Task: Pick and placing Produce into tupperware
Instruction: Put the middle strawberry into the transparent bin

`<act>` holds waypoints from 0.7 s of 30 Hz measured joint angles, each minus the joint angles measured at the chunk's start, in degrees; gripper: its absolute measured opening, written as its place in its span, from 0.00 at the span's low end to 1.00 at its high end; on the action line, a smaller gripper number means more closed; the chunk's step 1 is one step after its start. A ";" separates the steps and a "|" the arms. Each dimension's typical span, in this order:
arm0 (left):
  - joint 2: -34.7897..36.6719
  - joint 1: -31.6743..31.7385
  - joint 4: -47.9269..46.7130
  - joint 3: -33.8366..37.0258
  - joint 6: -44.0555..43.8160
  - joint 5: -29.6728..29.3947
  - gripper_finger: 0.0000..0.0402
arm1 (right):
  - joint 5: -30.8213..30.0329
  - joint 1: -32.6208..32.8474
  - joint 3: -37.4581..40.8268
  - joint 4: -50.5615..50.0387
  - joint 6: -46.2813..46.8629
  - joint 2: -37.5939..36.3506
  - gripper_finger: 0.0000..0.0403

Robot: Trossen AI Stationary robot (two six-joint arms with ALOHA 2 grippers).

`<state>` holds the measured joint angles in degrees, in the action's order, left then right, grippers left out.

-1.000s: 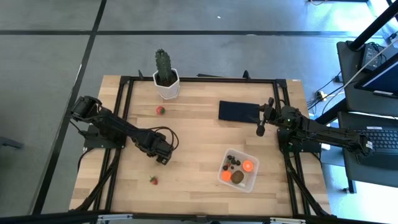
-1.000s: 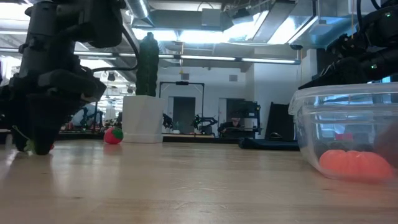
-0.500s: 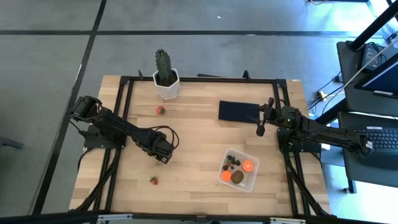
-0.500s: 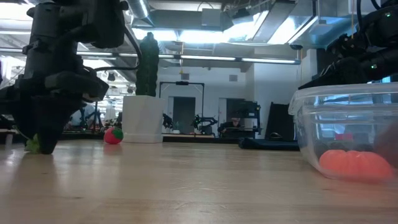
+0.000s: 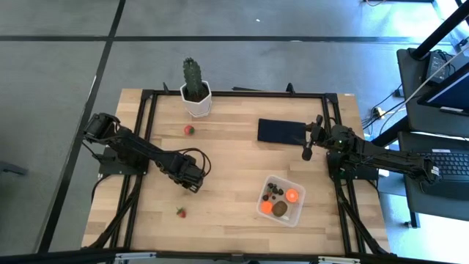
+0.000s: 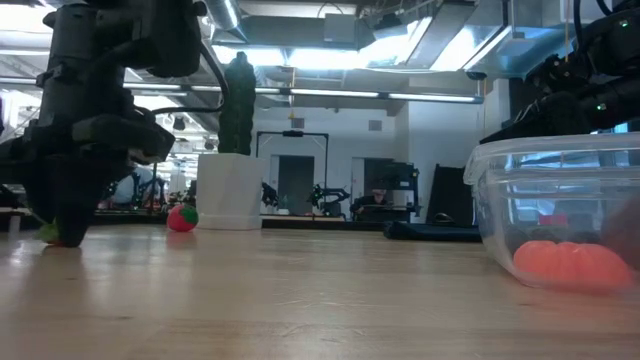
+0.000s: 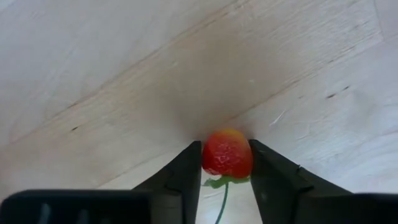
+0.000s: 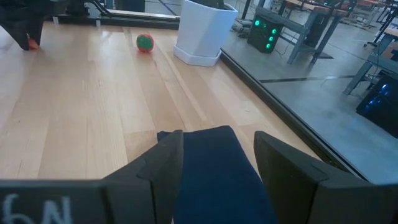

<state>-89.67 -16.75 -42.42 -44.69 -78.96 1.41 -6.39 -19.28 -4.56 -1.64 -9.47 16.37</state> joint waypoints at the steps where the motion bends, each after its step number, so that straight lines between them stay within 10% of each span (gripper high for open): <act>1: 0.00 0.00 -0.05 0.00 0.00 0.00 0.28 | 0.00 -0.01 0.00 -0.01 0.00 -0.01 0.49; 13: 0.00 0.20 -0.11 -0.07 0.13 0.85 0.27 | 0.00 0.01 0.00 -0.01 0.00 0.01 0.49; 21: -0.02 5.48 6.82 0.02 10.52 15.61 0.22 | 0.00 -0.01 0.00 0.01 0.00 0.01 0.49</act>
<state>-89.69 -11.28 -35.59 -44.66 -68.44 17.02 -6.39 -19.28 -4.56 -1.63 -9.47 16.38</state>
